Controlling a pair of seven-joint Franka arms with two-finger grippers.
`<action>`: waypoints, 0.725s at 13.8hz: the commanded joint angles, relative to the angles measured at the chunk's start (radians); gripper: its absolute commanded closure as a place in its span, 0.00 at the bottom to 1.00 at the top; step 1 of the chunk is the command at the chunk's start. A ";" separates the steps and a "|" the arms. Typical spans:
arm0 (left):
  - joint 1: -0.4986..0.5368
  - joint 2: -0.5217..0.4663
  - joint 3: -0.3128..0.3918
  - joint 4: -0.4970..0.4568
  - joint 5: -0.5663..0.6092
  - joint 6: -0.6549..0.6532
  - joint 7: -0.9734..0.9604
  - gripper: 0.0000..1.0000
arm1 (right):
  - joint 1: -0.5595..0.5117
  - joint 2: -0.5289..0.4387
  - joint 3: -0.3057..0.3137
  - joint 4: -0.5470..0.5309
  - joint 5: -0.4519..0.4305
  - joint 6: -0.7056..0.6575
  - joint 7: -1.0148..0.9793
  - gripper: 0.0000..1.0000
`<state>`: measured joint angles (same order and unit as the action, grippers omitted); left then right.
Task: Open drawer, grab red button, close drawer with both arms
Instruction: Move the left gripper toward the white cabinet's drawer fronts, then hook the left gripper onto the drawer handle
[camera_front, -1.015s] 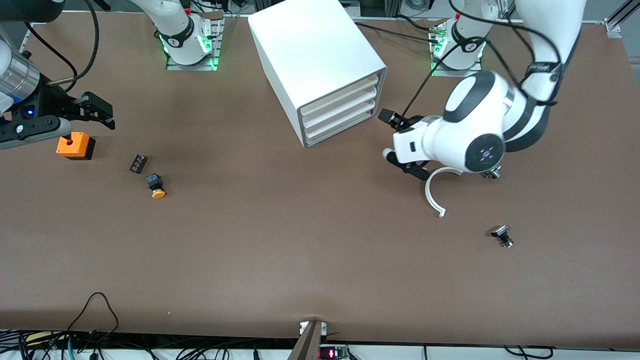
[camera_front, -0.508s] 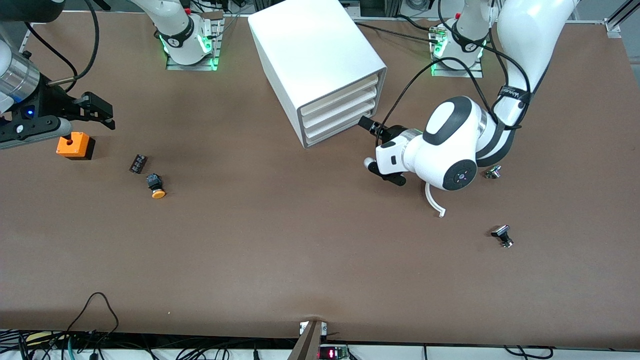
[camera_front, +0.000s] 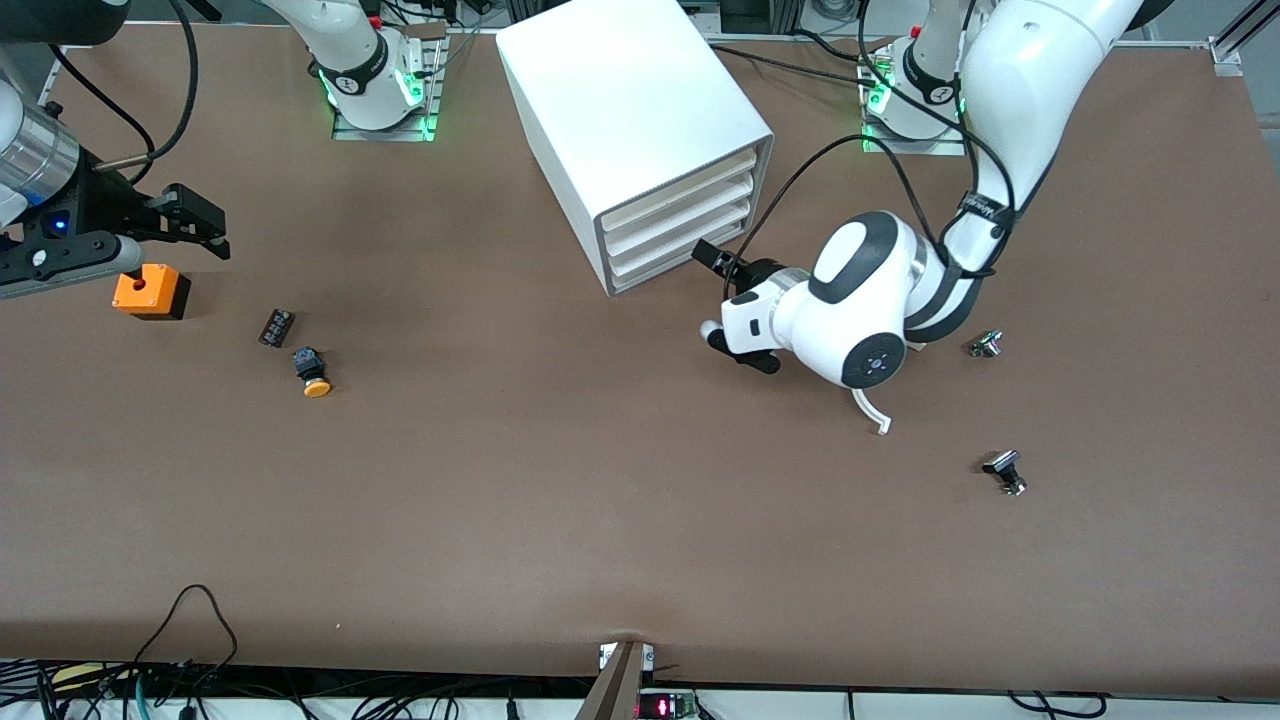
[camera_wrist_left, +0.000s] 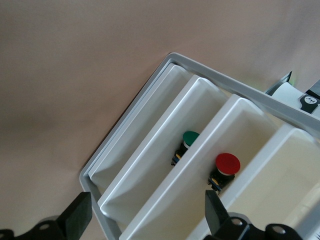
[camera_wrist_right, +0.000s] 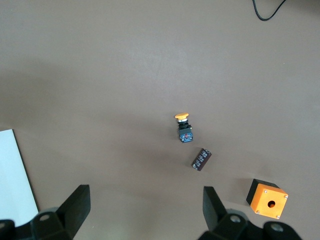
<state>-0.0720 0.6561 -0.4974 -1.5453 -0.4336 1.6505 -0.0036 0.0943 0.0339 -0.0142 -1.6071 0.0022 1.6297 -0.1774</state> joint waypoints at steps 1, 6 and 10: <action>-0.014 0.034 -0.001 0.013 -0.022 0.009 0.095 0.01 | -0.002 0.014 0.000 0.030 0.001 -0.013 -0.014 0.00; -0.038 0.074 -0.001 0.007 -0.028 0.020 0.264 0.00 | -0.004 0.014 0.000 0.030 0.001 -0.013 -0.016 0.00; -0.071 0.088 -0.001 0.007 -0.028 0.020 0.355 0.00 | -0.004 0.014 -0.001 0.030 0.001 -0.013 -0.016 0.00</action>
<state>-0.1268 0.7335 -0.4995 -1.5459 -0.4340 1.6658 0.2922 0.0941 0.0339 -0.0145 -1.6070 0.0023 1.6297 -0.1774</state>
